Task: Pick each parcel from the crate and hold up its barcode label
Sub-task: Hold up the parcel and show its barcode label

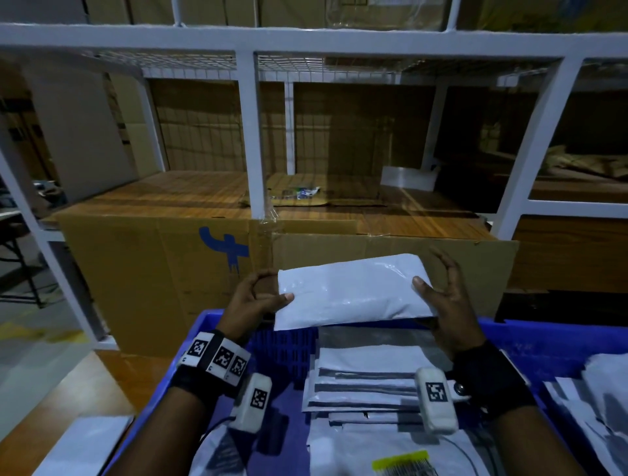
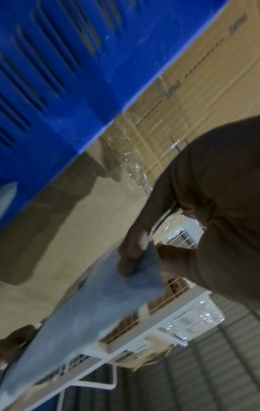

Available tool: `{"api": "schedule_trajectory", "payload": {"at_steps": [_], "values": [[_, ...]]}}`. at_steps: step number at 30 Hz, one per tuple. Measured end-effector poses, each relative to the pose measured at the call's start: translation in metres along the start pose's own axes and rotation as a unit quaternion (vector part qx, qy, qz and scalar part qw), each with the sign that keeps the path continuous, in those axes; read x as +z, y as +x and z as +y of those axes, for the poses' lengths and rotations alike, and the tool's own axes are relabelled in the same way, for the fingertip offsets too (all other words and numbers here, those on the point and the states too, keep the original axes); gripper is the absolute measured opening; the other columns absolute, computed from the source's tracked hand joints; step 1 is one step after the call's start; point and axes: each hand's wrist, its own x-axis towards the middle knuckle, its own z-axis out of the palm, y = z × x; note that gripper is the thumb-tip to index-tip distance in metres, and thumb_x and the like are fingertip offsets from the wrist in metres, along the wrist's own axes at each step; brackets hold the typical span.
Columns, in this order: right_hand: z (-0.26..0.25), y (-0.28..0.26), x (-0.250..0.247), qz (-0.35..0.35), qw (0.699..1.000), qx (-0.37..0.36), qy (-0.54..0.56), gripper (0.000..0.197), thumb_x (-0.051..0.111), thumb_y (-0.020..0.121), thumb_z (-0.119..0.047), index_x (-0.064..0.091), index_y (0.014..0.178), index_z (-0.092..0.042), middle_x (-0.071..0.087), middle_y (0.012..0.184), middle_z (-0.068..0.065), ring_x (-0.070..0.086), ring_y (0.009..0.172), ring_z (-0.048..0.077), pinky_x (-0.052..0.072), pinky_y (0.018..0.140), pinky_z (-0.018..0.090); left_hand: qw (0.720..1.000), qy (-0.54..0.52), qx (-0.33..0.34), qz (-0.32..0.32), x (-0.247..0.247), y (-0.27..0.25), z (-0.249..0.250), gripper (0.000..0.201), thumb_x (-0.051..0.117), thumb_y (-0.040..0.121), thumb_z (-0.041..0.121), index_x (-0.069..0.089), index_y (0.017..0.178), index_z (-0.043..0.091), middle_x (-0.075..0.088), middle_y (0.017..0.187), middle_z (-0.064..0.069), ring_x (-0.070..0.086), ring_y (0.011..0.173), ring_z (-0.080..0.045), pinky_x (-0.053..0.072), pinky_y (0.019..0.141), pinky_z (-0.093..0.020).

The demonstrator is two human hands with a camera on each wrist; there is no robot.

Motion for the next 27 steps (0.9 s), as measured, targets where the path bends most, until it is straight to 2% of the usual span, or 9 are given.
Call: {"api": "schedule_trajectory", "payload": {"at_steps": [3,5,8,11,13,16,20,23,27], "values": [[-0.005,-0.001,-0.004,-0.045,0.997,0.014,0.056,0.028,0.062,0.083,-0.024,0.072,0.109,-0.021,0.069,0.114,0.003,0.064,0.105,0.027,0.060,0.070,0.040,0.999,-0.034,0.003,0.035,-0.002,0.003,0.002,0.050,0.070,0.081,-0.003,0.055,0.117,0.028,0.053,0.112,0.009,0.062,0.081,-0.014,0.050,0.051,-0.029],[-0.005,-0.001,-0.010,-0.093,0.991,0.018,0.098,0.045,0.071,0.077,-0.031,0.070,0.115,-0.007,0.066,0.101,0.013,0.056,0.078,0.027,0.058,0.069,0.040,0.997,-0.069,-0.010,0.029,-0.003,0.004,0.004,0.044,0.067,0.084,-0.003,0.057,0.114,0.028,0.049,0.120,0.007,0.061,0.079,-0.022,0.049,0.047,-0.028],[-0.004,0.000,-0.013,-0.148,0.982,0.031,0.109,0.069,0.077,0.062,-0.025,0.063,0.126,-0.003,0.069,0.108,0.013,0.058,0.070,0.027,0.057,0.070,0.038,0.996,-0.084,-0.038,0.012,-0.003,0.005,0.006,0.016,0.059,0.090,0.000,0.067,0.095,0.013,0.065,0.103,-0.003,0.066,0.073,-0.014,0.047,0.044,-0.024],[-0.004,-0.002,-0.011,-0.163,0.980,0.029,0.113,0.066,0.063,0.060,-0.008,0.062,0.126,-0.003,0.067,0.122,0.010,0.065,0.103,0.035,0.058,0.081,0.045,0.990,-0.114,-0.079,0.011,-0.008,0.007,0.003,0.032,0.044,0.089,0.000,0.074,0.080,0.005,0.068,0.086,-0.006,0.061,0.078,-0.018,0.045,0.047,-0.023],[-0.004,-0.003,-0.011,-0.157,0.982,0.031,0.105,0.066,0.057,0.064,0.001,0.060,0.129,-0.005,0.072,0.110,0.004,0.068,0.091,0.029,0.057,0.082,0.048,0.986,-0.134,-0.103,0.014,-0.010,0.008,0.002,0.042,0.034,0.084,-0.002,0.075,0.076,0.002,0.064,0.078,-0.008,0.058,0.063,-0.022,0.044,0.046,-0.023],[-0.003,-0.003,-0.008,-0.119,0.991,0.030,0.043,0.056,0.084,0.067,-0.025,0.068,0.120,-0.016,0.068,0.120,0.009,0.067,0.102,0.032,0.058,0.078,0.042,0.991,-0.090,-0.096,0.014,-0.010,0.008,0.002,0.041,0.029,0.082,-0.015,0.069,0.086,-0.004,0.072,0.073,-0.009,0.068,0.067,-0.020,0.053,0.051,-0.020],[-0.005,-0.004,0.000,-0.043,0.998,0.033,-0.043,0.060,0.084,0.056,-0.061,0.072,0.097,-0.019,0.066,0.075,0.012,0.066,0.064,0.026,0.056,0.057,0.033,0.997,-0.033,-0.071,-0.001,-0.006,0.005,0.001,0.014,0.058,0.088,-0.005,0.068,0.081,0.001,0.072,0.067,-0.010,0.068,0.059,-0.018,0.050,0.048,-0.019],[-0.005,-0.005,0.001,-0.014,0.994,-0.006,-0.106,0.026,0.068,0.076,-0.046,0.071,0.077,-0.020,0.045,0.055,0.007,0.046,0.045,0.018,0.046,0.049,0.032,1.000,0.002,-0.019,-0.006,-0.007,0.005,-0.002,0.016,0.068,0.084,0.014,0.070,0.073,0.002,0.064,0.062,-0.012,0.055,0.045,-0.014,0.037,0.040,-0.019],[-0.008,-0.007,0.003,0.010,0.985,-0.028,-0.170,0.038,0.064,0.086,-0.030,0.055,0.056,-0.008,0.044,0.045,-0.003,0.040,0.042,0.009,0.036,0.043,0.023,0.999,0.023,0.026,-0.001,-0.008,0.006,-0.004,0.033,0.070,0.081,0.026,0.060,0.060,0.003,0.046,0.050,-0.007,0.032,0.038,-0.011,0.025,0.039,-0.016]]}}
